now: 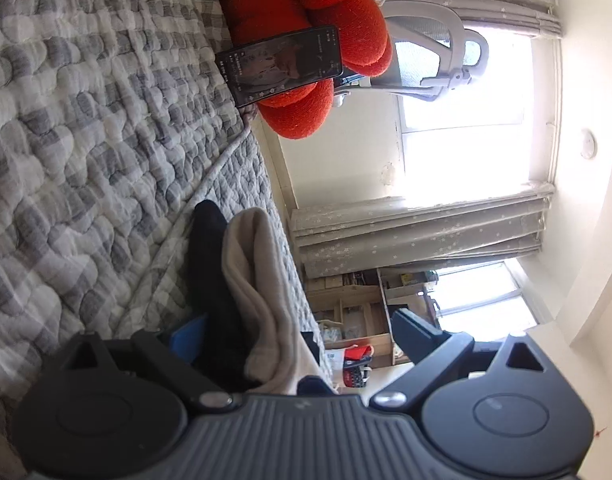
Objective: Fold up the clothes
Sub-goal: 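Grasp the beige sweatshirt edge with the right tool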
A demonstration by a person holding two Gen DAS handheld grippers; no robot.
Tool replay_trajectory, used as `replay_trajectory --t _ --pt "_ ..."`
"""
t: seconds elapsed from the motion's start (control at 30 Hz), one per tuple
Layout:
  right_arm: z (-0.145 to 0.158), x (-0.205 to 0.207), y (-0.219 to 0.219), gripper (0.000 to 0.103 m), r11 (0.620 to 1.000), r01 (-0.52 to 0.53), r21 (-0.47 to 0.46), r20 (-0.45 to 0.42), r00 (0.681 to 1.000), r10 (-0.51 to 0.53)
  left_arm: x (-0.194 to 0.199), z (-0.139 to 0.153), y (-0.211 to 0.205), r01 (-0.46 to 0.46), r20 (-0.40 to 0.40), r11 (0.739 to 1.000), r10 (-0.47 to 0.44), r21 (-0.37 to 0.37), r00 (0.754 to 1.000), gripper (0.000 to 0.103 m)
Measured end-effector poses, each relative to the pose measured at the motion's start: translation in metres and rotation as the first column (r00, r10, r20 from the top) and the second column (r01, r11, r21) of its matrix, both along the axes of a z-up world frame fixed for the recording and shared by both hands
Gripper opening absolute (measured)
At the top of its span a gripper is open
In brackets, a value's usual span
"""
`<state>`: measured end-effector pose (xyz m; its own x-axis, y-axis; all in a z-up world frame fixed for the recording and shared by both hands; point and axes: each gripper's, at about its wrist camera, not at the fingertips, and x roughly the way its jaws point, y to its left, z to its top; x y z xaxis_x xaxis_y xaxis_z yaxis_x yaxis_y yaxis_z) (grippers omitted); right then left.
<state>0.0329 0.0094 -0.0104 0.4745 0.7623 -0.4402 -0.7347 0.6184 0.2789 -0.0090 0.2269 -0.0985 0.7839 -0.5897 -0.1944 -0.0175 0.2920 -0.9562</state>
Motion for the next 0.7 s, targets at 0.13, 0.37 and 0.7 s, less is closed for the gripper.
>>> replay_trajectory --t 0.13,0.37,0.7 --pt "0.005 0.0 -0.018 0.043 0.998 0.05 0.037 0.007 0.999 -0.05 0.001 0.009 -0.009 -0.026 -0.024 0.99 0.029 0.14 0.999 0.066" --pt "-0.006 0.012 -0.068 0.043 0.93 0.364 -0.049 0.086 0.929 -0.359 -0.01 0.021 -0.013 -0.107 0.007 0.955 0.109 0.275 0.994 0.019" --pt "-0.029 0.049 -0.077 0.01 0.888 0.444 -0.119 0.062 0.896 -0.44 -0.018 0.045 -0.031 -0.155 0.106 0.921 0.125 0.357 0.986 0.017"
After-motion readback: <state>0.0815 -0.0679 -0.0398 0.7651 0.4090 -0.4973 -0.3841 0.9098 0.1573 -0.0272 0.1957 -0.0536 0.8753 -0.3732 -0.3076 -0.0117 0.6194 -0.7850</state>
